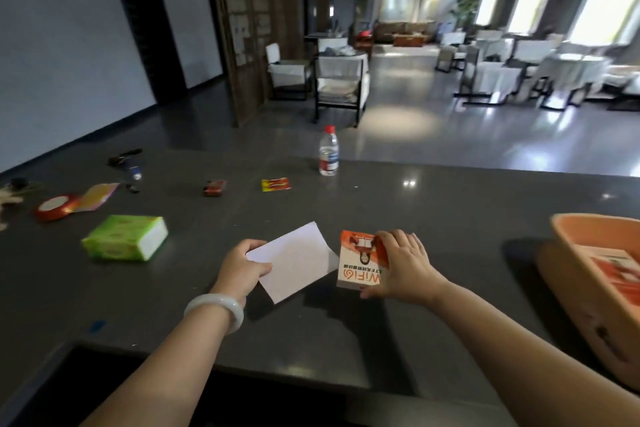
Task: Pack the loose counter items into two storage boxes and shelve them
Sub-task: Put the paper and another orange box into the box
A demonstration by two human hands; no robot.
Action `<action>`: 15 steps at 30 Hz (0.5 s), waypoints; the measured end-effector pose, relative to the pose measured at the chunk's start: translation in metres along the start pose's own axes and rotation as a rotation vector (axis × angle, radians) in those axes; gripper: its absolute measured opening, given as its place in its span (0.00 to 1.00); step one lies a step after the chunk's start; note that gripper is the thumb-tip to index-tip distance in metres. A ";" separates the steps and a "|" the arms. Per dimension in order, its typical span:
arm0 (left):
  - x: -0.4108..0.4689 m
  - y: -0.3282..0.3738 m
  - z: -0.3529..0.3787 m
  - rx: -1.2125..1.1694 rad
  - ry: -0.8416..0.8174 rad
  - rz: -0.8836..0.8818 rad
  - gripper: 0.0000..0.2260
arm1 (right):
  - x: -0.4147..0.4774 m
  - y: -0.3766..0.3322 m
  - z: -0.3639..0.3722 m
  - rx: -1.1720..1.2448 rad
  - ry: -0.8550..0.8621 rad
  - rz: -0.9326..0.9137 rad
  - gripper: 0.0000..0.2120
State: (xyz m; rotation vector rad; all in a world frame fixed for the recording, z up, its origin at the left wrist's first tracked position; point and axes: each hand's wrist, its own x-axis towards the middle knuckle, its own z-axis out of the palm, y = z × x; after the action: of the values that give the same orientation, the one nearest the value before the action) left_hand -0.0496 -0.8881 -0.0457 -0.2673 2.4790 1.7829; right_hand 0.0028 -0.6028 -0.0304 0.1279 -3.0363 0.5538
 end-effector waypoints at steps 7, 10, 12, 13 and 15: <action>-0.026 0.045 0.107 0.001 -0.051 0.067 0.19 | -0.058 0.081 -0.059 -0.032 0.080 0.089 0.53; -0.026 0.065 0.142 0.037 -0.102 0.104 0.17 | -0.070 0.108 -0.074 -0.039 0.112 0.137 0.54; -0.022 0.078 0.164 0.074 -0.131 0.153 0.12 | -0.075 0.125 -0.086 -0.042 0.134 0.165 0.54; -0.020 0.084 0.176 0.086 -0.147 0.176 0.09 | -0.078 0.134 -0.092 -0.045 0.148 0.186 0.54; -0.015 0.095 0.200 0.096 -0.193 0.197 0.05 | -0.083 0.149 -0.104 -0.059 0.167 0.234 0.55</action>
State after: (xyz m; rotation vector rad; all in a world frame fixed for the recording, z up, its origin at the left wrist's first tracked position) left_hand -0.0607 -0.6682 -0.0194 0.1538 2.5155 1.6584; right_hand 0.0760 -0.4208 0.0088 -0.2663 -2.9167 0.4614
